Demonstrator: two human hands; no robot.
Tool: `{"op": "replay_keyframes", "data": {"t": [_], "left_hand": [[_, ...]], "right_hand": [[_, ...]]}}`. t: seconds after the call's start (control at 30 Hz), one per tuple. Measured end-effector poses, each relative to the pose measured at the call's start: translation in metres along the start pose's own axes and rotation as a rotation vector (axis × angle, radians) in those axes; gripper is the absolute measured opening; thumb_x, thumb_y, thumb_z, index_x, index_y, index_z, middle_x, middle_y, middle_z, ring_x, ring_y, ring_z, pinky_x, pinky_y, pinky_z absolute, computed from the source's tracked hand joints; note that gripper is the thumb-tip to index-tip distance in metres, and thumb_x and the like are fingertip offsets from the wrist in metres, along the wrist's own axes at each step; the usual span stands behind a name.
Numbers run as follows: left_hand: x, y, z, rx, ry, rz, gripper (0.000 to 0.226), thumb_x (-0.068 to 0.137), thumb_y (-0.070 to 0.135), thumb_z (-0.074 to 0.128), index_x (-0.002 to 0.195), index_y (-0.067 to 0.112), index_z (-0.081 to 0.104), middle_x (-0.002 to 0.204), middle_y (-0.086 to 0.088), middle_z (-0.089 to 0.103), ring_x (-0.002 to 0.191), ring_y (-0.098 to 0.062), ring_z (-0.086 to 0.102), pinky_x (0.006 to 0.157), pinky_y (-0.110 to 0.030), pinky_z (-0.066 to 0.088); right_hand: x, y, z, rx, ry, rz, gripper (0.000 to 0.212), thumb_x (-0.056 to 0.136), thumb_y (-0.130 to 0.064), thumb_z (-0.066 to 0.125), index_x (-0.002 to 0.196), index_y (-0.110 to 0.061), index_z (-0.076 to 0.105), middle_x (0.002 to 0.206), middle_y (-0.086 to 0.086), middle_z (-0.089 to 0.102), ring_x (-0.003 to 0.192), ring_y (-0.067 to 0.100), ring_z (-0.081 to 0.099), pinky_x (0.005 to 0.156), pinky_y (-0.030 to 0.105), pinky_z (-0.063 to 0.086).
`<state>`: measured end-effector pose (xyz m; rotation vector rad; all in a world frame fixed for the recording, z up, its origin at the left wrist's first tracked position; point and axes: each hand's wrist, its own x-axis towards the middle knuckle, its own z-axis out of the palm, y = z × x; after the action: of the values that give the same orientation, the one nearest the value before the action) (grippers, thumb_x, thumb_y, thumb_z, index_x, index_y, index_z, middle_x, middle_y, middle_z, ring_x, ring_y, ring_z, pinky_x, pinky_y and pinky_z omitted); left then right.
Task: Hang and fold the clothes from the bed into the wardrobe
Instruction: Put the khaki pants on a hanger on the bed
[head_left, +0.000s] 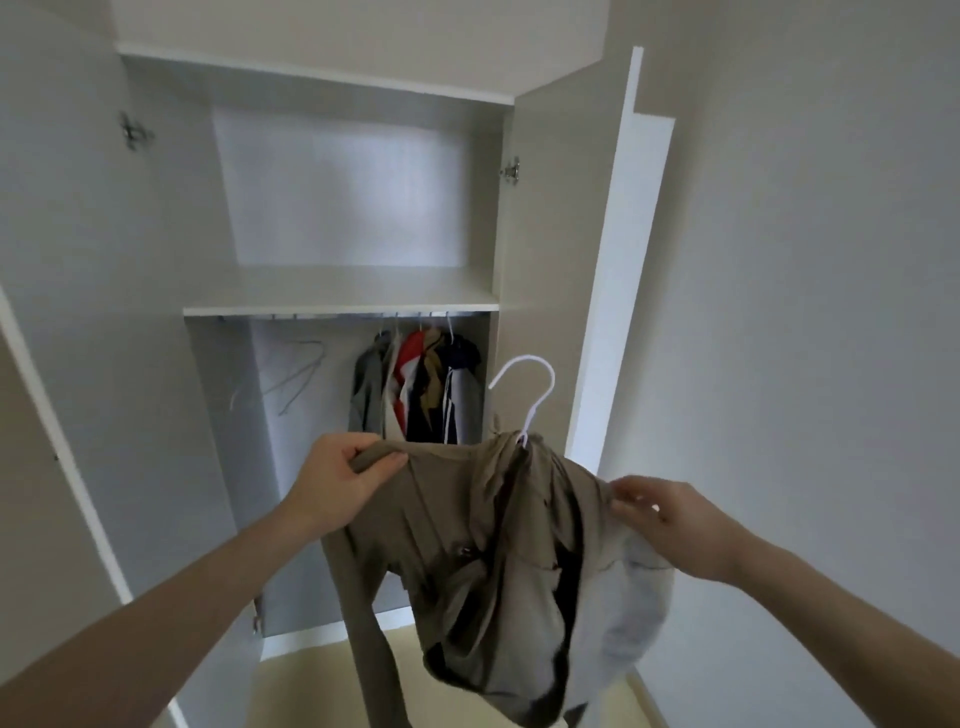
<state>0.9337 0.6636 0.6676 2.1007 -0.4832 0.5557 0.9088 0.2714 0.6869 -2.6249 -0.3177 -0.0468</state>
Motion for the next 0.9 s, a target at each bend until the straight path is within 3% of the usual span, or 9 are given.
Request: {"op": "replay_keyframes", "data": {"t": [0.07, 0.13, 0.23, 0.33, 0.4, 0.5, 0.63, 0.73, 0.9], "left_hand": [[0.011, -0.026, -0.014, 0.005, -0.008, -0.046, 0.029, 0.09, 0.042, 0.065, 0.069, 0.023, 0.071, 0.062, -0.004, 0.062, 0.061, -0.018, 0.06, 0.058, -0.016, 0.041], [0.024, -0.061, -0.028, 0.043, -0.016, -0.086, 0.026, 0.093, 0.036, 0.067, 0.07, 0.026, 0.07, 0.062, 0.0, 0.061, 0.061, -0.016, 0.06, 0.058, -0.018, 0.042], [0.05, -0.121, -0.053, 0.161, -0.028, -0.146, 0.028, 0.098, 0.03, 0.066, 0.072, 0.04, 0.064, 0.064, 0.015, 0.059, 0.065, -0.006, 0.059, 0.06, -0.016, 0.036], [0.071, -0.168, -0.068, 0.245, -0.103, -0.177, 0.028, 0.1, 0.033, 0.061, 0.073, 0.031, 0.062, 0.068, 0.01, 0.059, 0.068, -0.008, 0.058, 0.065, -0.034, 0.044], [0.087, -0.199, -0.079, 0.323, -0.15, -0.177, 0.024, 0.099, 0.035, 0.058, 0.082, 0.026, 0.071, 0.078, 0.007, 0.067, 0.077, -0.016, 0.063, 0.076, -0.041, 0.051], [0.113, -0.24, -0.095, 0.411, -0.192, -0.191, 0.019, 0.099, 0.024, 0.063, 0.104, 0.015, 0.078, 0.104, -0.005, 0.073, 0.102, -0.024, 0.065, 0.094, -0.039, 0.05], [0.136, -0.277, -0.112, 0.395, -0.35, -0.28, 0.029, 0.1, 0.02, 0.062, 0.127, 0.015, 0.07, 0.13, -0.01, 0.064, 0.123, -0.025, 0.056, 0.106, -0.031, 0.042], [0.147, -0.299, -0.125, 0.318, -0.374, -0.373, 0.037, 0.101, 0.018, 0.059, 0.138, 0.017, 0.06, 0.144, -0.007, 0.054, 0.133, -0.021, 0.048, 0.106, -0.021, 0.031], [0.17, -0.338, -0.147, 0.311, -0.259, -0.511, 0.039, 0.098, 0.01, 0.058, 0.137, 0.017, 0.06, 0.149, -0.005, 0.047, 0.135, -0.021, 0.047, 0.101, -0.021, 0.036]], "right_hand": [[0.024, -0.007, 0.017, 0.015, -0.024, -0.032, 0.022, 0.105, -0.031, 0.052, 0.092, -0.037, 0.069, 0.086, -0.019, 0.07, 0.079, 0.0, 0.063, 0.083, 0.03, 0.053], [0.051, -0.022, 0.031, 0.114, -0.071, -0.064, 0.029, 0.105, -0.026, 0.052, 0.082, -0.03, 0.068, 0.078, -0.012, 0.068, 0.071, 0.002, 0.057, 0.077, 0.031, 0.051], [0.097, -0.058, 0.06, 0.271, -0.179, -0.101, 0.033, 0.105, -0.024, 0.053, 0.074, -0.027, 0.064, 0.072, -0.01, 0.06, 0.071, 0.004, 0.055, 0.072, 0.025, 0.045], [0.13, -0.089, 0.095, 0.439, -0.207, -0.076, 0.035, 0.107, -0.031, 0.05, 0.075, -0.031, 0.064, 0.074, -0.012, 0.06, 0.075, 0.002, 0.058, 0.073, 0.015, 0.045], [0.158, -0.11, 0.13, 0.542, -0.192, -0.035, 0.035, 0.107, -0.034, 0.049, 0.077, -0.028, 0.065, 0.075, -0.01, 0.06, 0.076, 0.003, 0.059, 0.075, 0.017, 0.045], [0.194, -0.14, 0.183, 0.622, -0.193, 0.061, 0.03, 0.106, -0.035, 0.05, 0.086, -0.023, 0.069, 0.082, -0.005, 0.067, 0.082, 0.007, 0.063, 0.082, 0.027, 0.046], [0.229, -0.174, 0.24, 0.723, -0.177, 0.188, 0.03, 0.107, -0.03, 0.049, 0.091, -0.019, 0.072, 0.087, 0.001, 0.071, 0.088, 0.016, 0.067, 0.084, 0.028, 0.049], [0.254, -0.194, 0.265, 0.782, -0.162, 0.261, 0.031, 0.107, -0.029, 0.048, 0.096, -0.012, 0.071, 0.095, 0.01, 0.071, 0.096, 0.025, 0.068, 0.09, 0.034, 0.05], [0.313, -0.223, 0.293, 0.784, -0.189, 0.263, 0.03, 0.109, -0.027, 0.044, 0.103, -0.011, 0.068, 0.102, 0.012, 0.07, 0.1, 0.026, 0.067, 0.094, 0.036, 0.053]]}}
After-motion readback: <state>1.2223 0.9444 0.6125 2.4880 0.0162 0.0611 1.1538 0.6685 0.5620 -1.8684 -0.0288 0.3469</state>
